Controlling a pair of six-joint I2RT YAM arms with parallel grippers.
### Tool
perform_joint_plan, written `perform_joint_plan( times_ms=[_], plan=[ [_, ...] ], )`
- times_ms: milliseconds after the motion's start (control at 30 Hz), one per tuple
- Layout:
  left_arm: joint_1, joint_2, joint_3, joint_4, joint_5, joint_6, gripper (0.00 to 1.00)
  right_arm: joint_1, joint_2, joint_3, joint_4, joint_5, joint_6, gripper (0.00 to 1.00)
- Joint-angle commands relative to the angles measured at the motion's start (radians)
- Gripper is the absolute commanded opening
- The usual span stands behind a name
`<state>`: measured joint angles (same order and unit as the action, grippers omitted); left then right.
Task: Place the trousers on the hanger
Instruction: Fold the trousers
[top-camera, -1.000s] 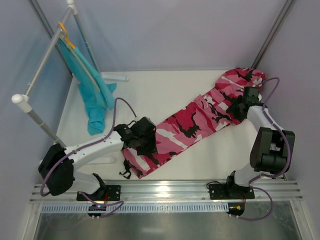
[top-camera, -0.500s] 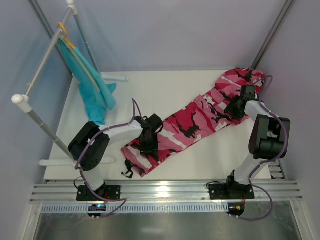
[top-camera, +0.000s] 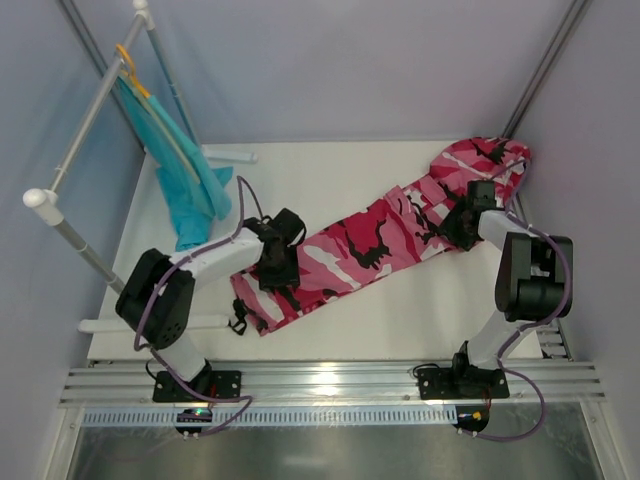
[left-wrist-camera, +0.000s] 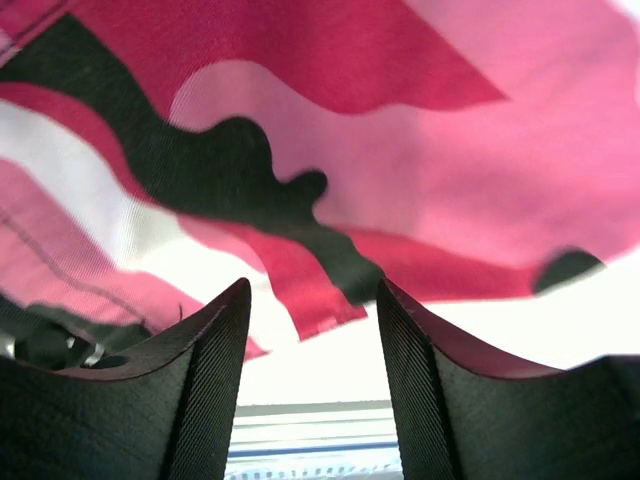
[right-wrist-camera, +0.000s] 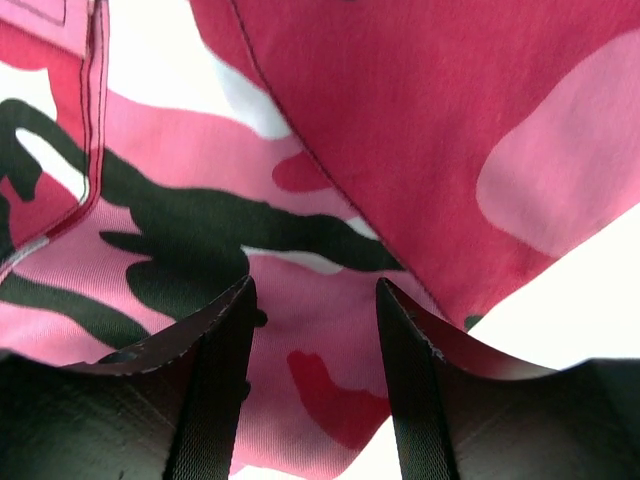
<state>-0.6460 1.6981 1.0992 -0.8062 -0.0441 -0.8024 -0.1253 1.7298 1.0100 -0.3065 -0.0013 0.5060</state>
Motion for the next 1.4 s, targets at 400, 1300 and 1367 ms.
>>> perform_joint_plan(
  times_ms=[400,1300,1367],
  plan=[
    [0.002,-0.615,0.232,-0.182,-0.219,0.019,0.59,0.629,-0.455,0.032,-0.056,0.119,-0.121,0.81],
    [0.062,-0.663,0.579,-0.373,-0.381,0.095,0.7,1.464,0.261,0.351,0.204,0.385,-0.336,0.81],
    [0.066,-0.652,0.588,-0.373,-0.379,0.103,0.7,1.481,0.258,0.335,0.217,0.383,-0.334,0.8]
  ],
)
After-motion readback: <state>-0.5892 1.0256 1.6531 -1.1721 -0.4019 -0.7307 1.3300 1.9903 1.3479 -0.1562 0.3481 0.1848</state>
